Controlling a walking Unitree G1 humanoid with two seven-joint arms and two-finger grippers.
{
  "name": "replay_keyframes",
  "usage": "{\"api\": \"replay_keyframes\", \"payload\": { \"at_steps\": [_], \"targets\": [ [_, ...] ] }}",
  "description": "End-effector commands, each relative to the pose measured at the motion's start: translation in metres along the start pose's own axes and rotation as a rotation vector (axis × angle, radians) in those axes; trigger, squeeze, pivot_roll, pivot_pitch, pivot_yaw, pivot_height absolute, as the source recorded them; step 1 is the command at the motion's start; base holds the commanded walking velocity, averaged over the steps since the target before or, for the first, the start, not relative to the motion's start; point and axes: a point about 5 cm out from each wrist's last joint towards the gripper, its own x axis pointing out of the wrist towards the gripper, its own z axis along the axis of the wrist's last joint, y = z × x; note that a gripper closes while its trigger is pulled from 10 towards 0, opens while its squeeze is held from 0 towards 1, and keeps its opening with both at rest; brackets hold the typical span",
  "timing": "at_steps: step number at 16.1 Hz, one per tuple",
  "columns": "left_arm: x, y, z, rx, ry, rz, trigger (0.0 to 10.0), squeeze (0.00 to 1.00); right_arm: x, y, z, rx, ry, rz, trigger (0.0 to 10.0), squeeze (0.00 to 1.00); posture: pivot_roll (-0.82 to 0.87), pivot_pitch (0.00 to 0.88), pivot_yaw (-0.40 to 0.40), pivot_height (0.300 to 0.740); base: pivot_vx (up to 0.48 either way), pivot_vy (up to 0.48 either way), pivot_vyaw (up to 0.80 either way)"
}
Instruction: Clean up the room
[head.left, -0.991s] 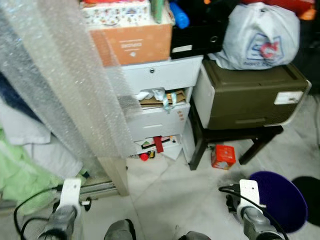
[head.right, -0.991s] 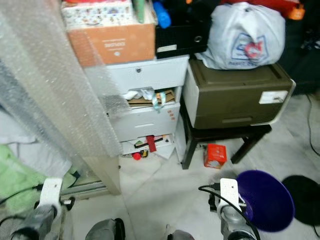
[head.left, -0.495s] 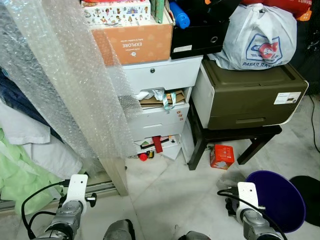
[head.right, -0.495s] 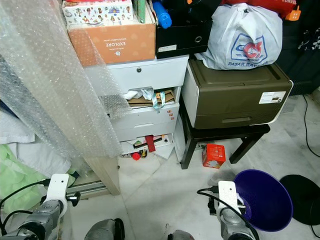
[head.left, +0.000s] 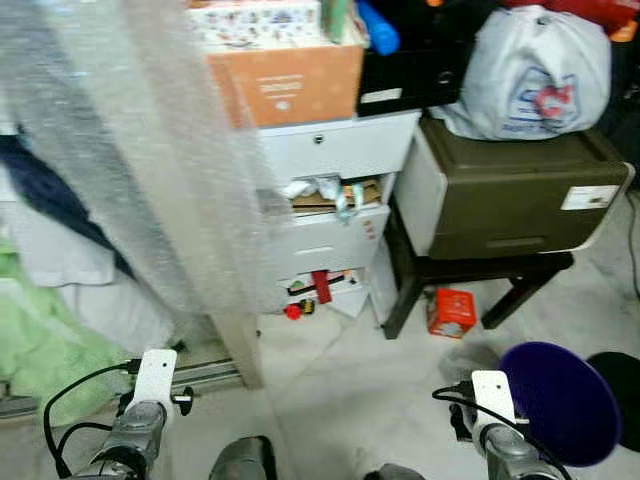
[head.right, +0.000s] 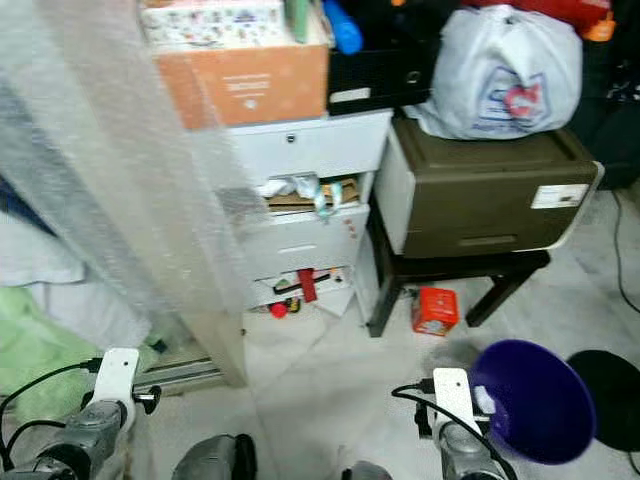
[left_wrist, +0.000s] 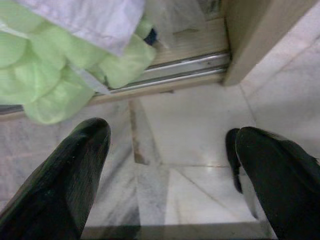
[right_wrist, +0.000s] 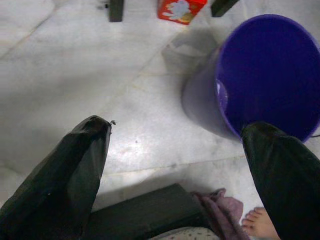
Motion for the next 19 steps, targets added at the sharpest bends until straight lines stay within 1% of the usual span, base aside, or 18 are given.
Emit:
{"api": "replay_keyframes", "payload": {
  "at_steps": [1,5,6,7,11,14,18,19],
  "targets": [
    [-0.001,0.004,-0.006,0.012,0.019,0.012,10.0,0.00,-0.001,-0.001,-0.008,-0.009,0.021,0.004,10.0,0.00,-0.02,0.112,0.008,0.740,0.000,0.285,0.00],
    [-0.001,-0.001,-0.005,0.018,0.017,0.006,10.0,0.00,-0.003,-0.009,-0.014,-0.016,0.029,0.000,10.0,0.00,-0.02,0.114,0.009,0.740,0.000,0.285,0.00],
    [0.000,-0.007,-0.005,0.022,0.016,-0.002,10.0,0.00,-0.003,-0.011,-0.014,-0.021,0.028,-0.002,10.0,0.00,-0.02,0.115,0.010,0.740,0.000,0.292,0.00],
    [0.000,-0.009,-0.005,0.023,0.015,-0.004,10.0,0.00,-0.003,-0.011,-0.013,-0.022,0.025,-0.002,10.0,0.00,-0.02,0.115,0.010,0.740,0.000,0.292,0.00],
    [0.000,-0.004,-0.003,0.027,0.014,-0.003,10.0,0.00,0.000,-0.005,0.000,-0.030,0.000,0.004,10.0,0.00,-0.02,0.115,0.010,0.740,0.000,0.292,0.00],
    [0.000,-0.002,-0.001,0.035,0.010,-0.002,10.0,0.00,0.001,-0.001,0.004,-0.039,-0.008,0.008,10.0,0.00,-0.03,0.114,0.012,0.740,0.000,0.299,0.00],
    [0.000,-0.003,-0.001,0.037,0.009,-0.002,10.0,0.00,0.001,0.000,0.005,-0.040,-0.011,0.010,10.0,0.00,-0.03,0.114,0.013,0.740,0.000,0.330,0.00],
    [0.000,-0.008,-0.001,0.038,0.006,-0.008,10.0,0.00,0.000,-0.001,0.001,-0.041,-0.008,0.009,10.0,0.00,-0.03,0.114,0.014,0.740,0.000,0.322,0.00]
  ]
}}
